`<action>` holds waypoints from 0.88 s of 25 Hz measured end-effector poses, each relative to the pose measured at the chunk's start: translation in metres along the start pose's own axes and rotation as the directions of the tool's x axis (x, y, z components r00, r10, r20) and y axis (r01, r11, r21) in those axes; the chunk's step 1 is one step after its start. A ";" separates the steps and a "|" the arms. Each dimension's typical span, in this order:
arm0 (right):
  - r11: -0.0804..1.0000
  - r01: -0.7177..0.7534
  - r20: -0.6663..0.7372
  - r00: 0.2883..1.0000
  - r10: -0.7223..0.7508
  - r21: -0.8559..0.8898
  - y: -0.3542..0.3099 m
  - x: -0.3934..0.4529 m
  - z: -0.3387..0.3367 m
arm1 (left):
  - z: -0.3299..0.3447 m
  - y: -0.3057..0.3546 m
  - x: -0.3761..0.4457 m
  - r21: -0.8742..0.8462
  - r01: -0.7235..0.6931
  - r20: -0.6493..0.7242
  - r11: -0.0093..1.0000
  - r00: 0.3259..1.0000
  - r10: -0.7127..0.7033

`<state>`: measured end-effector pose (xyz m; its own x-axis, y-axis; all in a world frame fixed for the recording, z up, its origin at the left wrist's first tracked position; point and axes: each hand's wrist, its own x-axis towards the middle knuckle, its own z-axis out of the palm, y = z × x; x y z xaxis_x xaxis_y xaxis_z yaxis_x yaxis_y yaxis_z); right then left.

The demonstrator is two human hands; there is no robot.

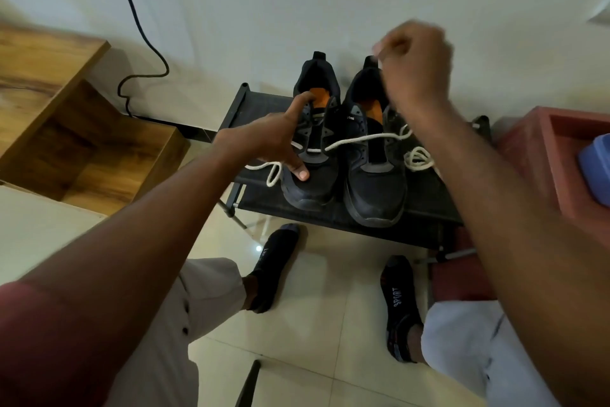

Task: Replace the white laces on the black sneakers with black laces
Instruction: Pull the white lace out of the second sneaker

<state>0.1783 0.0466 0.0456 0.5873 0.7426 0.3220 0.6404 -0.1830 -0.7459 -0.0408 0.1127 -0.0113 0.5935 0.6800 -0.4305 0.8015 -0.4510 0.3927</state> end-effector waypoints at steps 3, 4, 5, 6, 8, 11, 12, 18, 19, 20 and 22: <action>0.905 0.193 0.516 0.856 0.033 -0.379 0.015 -0.039 0.018 | -0.002 0.002 -0.004 0.073 -0.051 -0.067 0.996 0.996 0.055; 0.833 0.313 0.552 0.834 -0.010 -0.456 0.014 -0.045 0.021 | -0.002 0.001 -0.005 0.098 -0.057 -0.066 0.994 0.996 0.064; 0.771 0.400 0.554 0.829 -0.075 -0.495 0.011 -0.049 0.023 | -0.001 0.000 -0.006 0.107 -0.058 -0.054 0.993 0.996 0.064; 0.752 0.449 0.548 0.825 -0.141 -0.483 0.006 -0.054 0.025 | 0.001 -0.001 -0.008 0.101 -0.051 -0.043 0.994 0.998 0.056; 0.793 0.477 0.596 0.781 -0.184 -0.380 -0.004 -0.064 0.027 | 0.009 0.002 -0.011 0.080 -0.028 -0.058 0.996 0.998 0.033; 0.779 0.445 0.668 0.743 -0.045 -0.442 -0.010 -0.078 0.031 | 0.024 0.013 -0.012 0.079 0.032 -0.108 0.996 0.994 -0.023; 0.765 0.434 0.647 0.762 -0.029 -0.476 -0.011 -0.082 0.032 | 0.027 0.016 -0.011 0.066 0.043 -0.099 0.997 0.994 -0.037; 0.888 0.152 0.606 0.779 0.162 -0.433 -0.009 -0.069 0.029 | 0.026 0.019 -0.011 -0.082 0.054 -0.058 0.995 0.997 -0.058; 0.941 -0.020 0.613 0.754 0.237 -0.339 -0.009 -0.064 0.024 | 0.026 0.020 -0.011 -0.091 0.050 -0.061 0.995 0.997 -0.056; 0.952 -0.201 0.610 0.732 0.303 -0.231 -0.011 -0.059 0.019 | 0.025 0.020 -0.011 -0.098 0.047 -0.063 0.994 0.997 -0.053; 0.879 -0.477 0.583 0.718 0.379 0.015 -0.019 -0.046 -0.001 | 0.024 0.018 -0.010 -0.117 0.034 -0.062 0.993 0.997 -0.041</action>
<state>0.1392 0.0156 0.0457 0.3758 0.8398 -0.3918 0.2753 -0.5049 -0.8181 -0.0307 0.0842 -0.0198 0.5545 0.7324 -0.3951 0.8071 -0.3574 0.4700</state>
